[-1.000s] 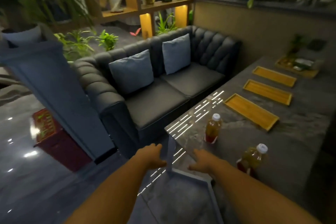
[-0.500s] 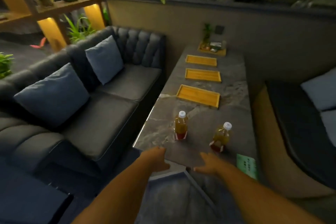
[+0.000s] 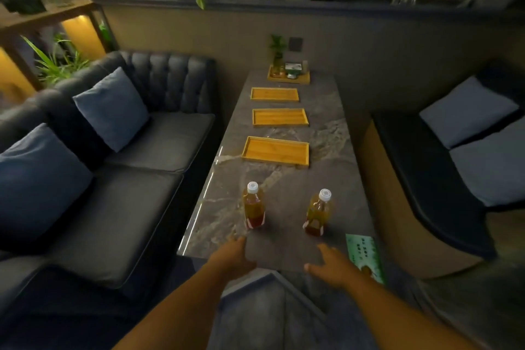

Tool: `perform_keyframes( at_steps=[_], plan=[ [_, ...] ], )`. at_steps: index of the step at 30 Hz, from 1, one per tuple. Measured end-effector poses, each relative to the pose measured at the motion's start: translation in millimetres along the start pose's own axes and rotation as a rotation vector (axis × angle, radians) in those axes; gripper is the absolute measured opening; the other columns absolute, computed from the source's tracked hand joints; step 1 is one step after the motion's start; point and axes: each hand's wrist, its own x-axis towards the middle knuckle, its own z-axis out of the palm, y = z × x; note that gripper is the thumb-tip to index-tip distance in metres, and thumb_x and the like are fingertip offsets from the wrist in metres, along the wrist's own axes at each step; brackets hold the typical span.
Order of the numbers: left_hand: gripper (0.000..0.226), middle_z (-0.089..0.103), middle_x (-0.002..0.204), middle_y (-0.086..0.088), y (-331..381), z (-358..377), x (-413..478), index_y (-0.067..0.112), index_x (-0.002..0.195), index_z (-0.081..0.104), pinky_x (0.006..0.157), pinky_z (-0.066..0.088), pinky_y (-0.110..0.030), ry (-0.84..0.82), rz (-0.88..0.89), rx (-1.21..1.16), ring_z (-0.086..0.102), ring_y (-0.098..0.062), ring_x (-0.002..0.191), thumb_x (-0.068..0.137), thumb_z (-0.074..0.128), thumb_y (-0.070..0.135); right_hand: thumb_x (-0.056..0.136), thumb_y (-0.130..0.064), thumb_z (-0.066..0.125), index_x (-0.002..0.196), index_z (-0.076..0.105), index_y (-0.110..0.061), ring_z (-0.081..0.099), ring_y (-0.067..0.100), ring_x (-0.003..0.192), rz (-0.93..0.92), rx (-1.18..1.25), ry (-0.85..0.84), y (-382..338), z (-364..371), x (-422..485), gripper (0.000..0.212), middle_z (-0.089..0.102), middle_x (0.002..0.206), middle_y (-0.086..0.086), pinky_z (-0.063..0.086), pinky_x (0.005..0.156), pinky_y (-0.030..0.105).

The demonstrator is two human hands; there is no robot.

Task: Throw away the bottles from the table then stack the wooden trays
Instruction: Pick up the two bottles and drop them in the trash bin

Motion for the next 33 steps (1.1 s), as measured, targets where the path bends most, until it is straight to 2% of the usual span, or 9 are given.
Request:
perform_keyframes(
  at_steps=[4,7,10,13,18,21,24,28,33],
  plan=[
    [0.070,0.048,0.139,-0.004,3.9,20.6,0.4,0.028,0.138,0.039,0.094,0.041,-0.033,0.069,-0.094,-0.194,0.050,-0.022,0.121,0.076,0.064,0.051,0.084,-0.056,0.063,0.151,0.026,-0.016,0.039,0.030,0.139,0.058,0.125,0.040,14.8,4.2,9.4,0.086,0.031,0.155,0.013,0.038,0.108,0.038],
    [0.075,0.045,0.142,-0.005,0.4,32.7,0.8,0.028,0.140,0.037,0.097,0.045,-0.036,0.126,-0.117,-0.222,0.051,-0.023,0.122,0.074,0.063,0.054,0.083,-0.051,0.067,0.149,0.030,-0.015,0.045,0.031,0.134,0.079,0.244,0.147,23.5,9.8,12.4,0.083,0.038,0.151,0.014,0.041,0.104,0.038],
    [0.086,0.039,0.148,-0.007,-1.1,39.4,5.7,0.025,0.146,0.027,0.100,0.044,-0.037,0.161,-0.134,-0.297,0.048,-0.025,0.127,0.076,0.067,0.053,0.084,-0.045,0.070,0.150,0.029,-0.013,0.044,0.033,0.135,0.117,0.354,0.282,26.4,11.3,17.6,0.084,0.040,0.151,0.017,0.041,0.107,0.045],
    [0.094,0.031,0.153,-0.008,-2.2,42.5,17.2,0.022,0.151,0.019,0.106,0.041,-0.040,0.217,-0.132,-0.428,0.042,-0.027,0.133,0.077,0.071,0.050,0.083,-0.040,0.073,0.150,0.026,-0.011,0.041,0.035,0.137,0.124,0.448,0.379,24.5,11.2,26.3,0.088,0.038,0.152,0.019,0.039,0.109,0.047],
    [0.102,0.027,0.157,-0.004,-0.9,39.5,45.2,0.032,0.151,0.012,0.108,0.039,-0.052,0.294,-0.166,-0.766,0.035,-0.027,0.139,0.073,0.078,0.041,0.076,-0.036,0.081,0.151,0.022,-0.010,0.038,0.038,0.137,0.172,0.589,0.480,13.9,8.1,49.7,0.099,0.035,0.151,0.020,0.038,0.109,0.048],
    [0.110,0.024,0.158,-0.002,-1.2,37.7,64.3,0.031,0.151,0.009,0.113,0.033,-0.050,0.324,-0.154,-0.758,0.029,-0.024,0.142,0.069,0.081,0.043,0.072,-0.040,0.083,0.152,0.018,-0.011,0.037,0.039,0.138,0.207,0.611,0.517,7.3,4.0,64.4,0.107,0.033,0.152,0.020,0.039,0.109,0.050],
    [0.109,0.032,0.153,0.001,2.9,33.4,80.7,0.036,0.148,0.017,0.111,0.035,-0.044,0.307,-0.092,-0.855,0.037,-0.018,0.137,0.064,0.086,0.040,0.066,-0.035,0.088,0.151,0.024,-0.012,0.041,0.037,0.135,0.202,0.663,0.557,1.5,-3.0,80.8,0.109,0.039,0.149,0.018,0.040,0.109,0.052],
    [0.101,0.053,0.137,0.004,8.1,27.6,105.7,0.035,0.142,0.031,0.104,0.046,-0.045,0.300,-0.053,-0.936,0.055,-0.013,0.123,0.058,0.088,0.036,0.064,-0.035,0.090,0.145,0.038,-0.012,0.050,0.034,0.127,0.186,0.652,0.528,-6.1,-6.1,102.0,0.099,0.050,0.138,0.014,0.043,0.105,0.048],
    [0.080,0.064,0.121,0.009,10.9,23.0,128.4,0.038,0.126,0.048,0.096,0.053,-0.042,0.377,-0.049,-1.032,0.064,-0.008,0.109,0.057,0.089,0.035,0.067,-0.036,0.087,0.144,0.042,-0.014,0.052,0.034,0.126,0.184,0.652,0.531,-14.2,-8.0,121.8,0.091,0.053,0.136,0.013,0.045,0.102,0.044]
  ],
)
